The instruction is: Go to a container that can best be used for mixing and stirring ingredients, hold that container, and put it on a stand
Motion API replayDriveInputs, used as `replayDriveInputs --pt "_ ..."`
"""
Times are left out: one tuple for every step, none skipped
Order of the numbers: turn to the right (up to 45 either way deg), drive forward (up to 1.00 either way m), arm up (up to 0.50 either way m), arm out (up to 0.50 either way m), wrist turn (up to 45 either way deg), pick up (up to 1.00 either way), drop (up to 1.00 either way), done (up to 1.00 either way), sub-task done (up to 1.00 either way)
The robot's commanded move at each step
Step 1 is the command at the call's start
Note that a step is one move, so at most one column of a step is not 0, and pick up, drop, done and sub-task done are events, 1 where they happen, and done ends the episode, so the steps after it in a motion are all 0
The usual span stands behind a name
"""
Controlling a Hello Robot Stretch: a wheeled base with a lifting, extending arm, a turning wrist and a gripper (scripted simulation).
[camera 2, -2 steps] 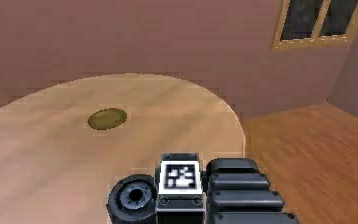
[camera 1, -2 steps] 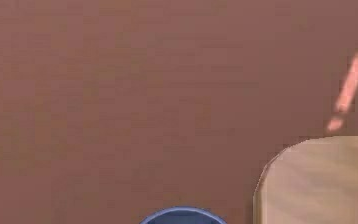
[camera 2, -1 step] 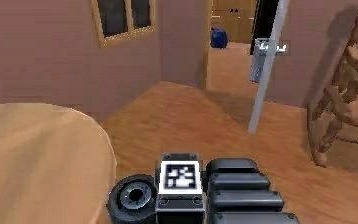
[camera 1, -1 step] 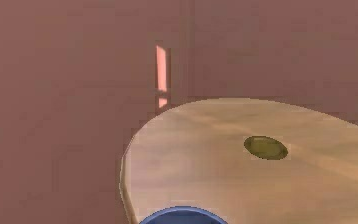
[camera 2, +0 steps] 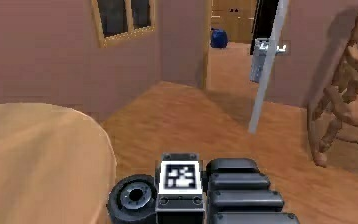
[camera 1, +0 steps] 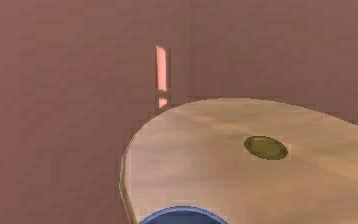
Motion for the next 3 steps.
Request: replayDriveInputs --pt "45.0 0.0 0.0 0.0 0.0 0.0 0.0 0.0 0.0" --pt "45.0 0.0 0.0 0.0 0.0 0.0 0.0 0.0 0.0" --pt "30.0 0.0 0.0 0.0 0.0 0.0 0.0 0.0 0.0"
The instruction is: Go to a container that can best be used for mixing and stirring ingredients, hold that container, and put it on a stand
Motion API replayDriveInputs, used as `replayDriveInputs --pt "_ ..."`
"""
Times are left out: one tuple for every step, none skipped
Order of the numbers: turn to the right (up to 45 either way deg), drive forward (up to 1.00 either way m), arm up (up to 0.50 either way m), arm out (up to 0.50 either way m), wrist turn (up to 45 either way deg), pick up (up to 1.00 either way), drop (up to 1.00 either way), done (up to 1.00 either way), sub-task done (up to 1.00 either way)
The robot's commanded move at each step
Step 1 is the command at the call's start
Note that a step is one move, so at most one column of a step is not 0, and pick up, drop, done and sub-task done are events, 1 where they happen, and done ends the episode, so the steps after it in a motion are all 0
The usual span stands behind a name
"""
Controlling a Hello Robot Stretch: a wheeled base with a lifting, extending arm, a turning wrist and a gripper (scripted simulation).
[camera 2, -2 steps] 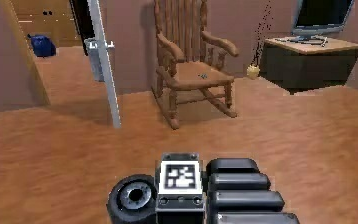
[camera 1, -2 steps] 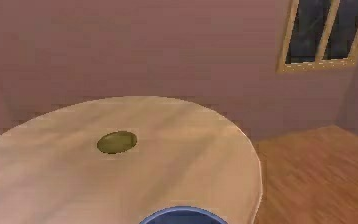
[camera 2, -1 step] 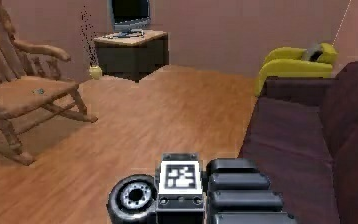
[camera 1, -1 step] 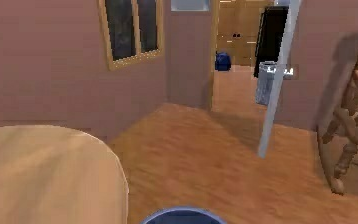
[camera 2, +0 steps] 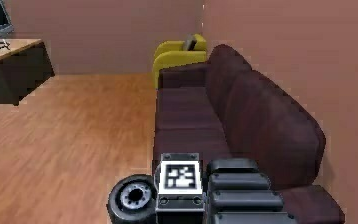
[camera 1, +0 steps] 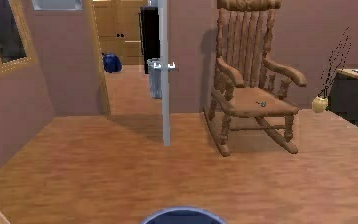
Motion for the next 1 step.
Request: replayDriveInputs --pt "0.0 0.2 0.0 0.0 0.0 0.0 0.0 0.0 0.0"
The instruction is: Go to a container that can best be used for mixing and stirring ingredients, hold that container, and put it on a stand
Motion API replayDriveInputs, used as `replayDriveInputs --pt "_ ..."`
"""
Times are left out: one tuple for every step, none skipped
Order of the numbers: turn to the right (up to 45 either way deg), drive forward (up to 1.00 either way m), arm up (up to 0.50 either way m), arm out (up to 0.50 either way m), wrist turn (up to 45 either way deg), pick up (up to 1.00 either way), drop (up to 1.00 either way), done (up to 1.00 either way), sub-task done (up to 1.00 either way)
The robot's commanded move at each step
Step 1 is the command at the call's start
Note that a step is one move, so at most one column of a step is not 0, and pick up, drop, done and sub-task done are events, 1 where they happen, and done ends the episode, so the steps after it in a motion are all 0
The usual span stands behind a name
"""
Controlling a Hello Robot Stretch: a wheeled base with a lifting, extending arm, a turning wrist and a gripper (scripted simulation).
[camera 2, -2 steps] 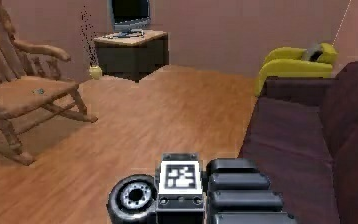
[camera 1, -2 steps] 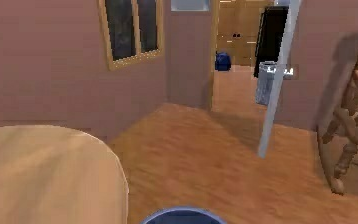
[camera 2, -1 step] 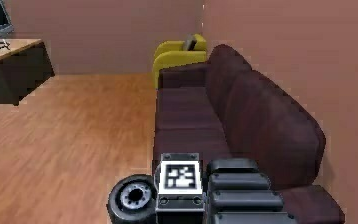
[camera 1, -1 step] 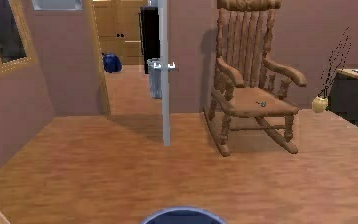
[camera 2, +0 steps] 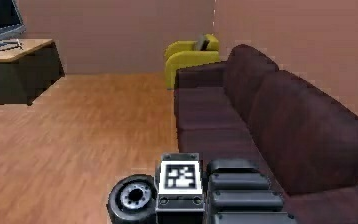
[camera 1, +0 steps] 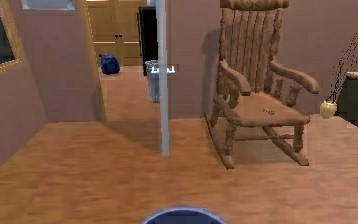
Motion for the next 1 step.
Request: replayDriveInputs --pt "36.0 0.0 0.0 0.0 0.0 0.0 0.0 0.0 0.0"
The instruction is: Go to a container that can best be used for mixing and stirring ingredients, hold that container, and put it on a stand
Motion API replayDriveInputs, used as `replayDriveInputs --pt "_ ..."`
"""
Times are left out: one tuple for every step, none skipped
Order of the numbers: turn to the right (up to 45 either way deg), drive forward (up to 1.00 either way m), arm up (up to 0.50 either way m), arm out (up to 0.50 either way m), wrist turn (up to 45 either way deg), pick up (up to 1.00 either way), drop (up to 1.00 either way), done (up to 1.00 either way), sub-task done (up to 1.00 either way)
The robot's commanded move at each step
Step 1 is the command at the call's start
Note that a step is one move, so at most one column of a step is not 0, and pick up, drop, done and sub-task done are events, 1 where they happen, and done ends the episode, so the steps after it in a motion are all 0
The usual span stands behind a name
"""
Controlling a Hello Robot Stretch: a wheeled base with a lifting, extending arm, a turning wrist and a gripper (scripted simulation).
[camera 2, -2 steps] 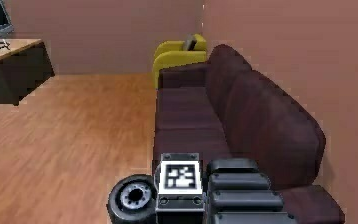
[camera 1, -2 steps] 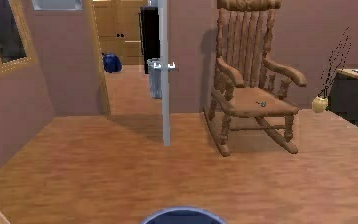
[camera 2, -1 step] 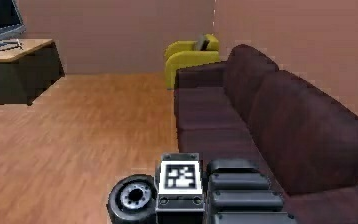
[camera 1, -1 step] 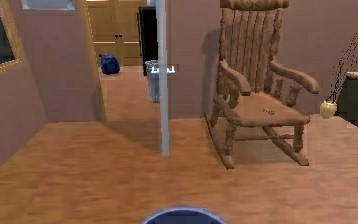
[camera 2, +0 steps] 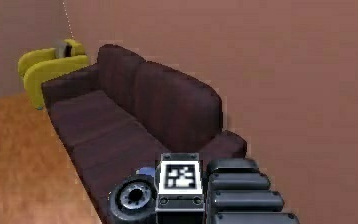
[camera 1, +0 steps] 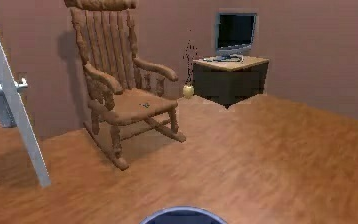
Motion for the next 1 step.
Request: replayDriveInputs --pt "0.0 0.3 0.0 0.0 0.0 0.0 0.0 0.0 0.0"
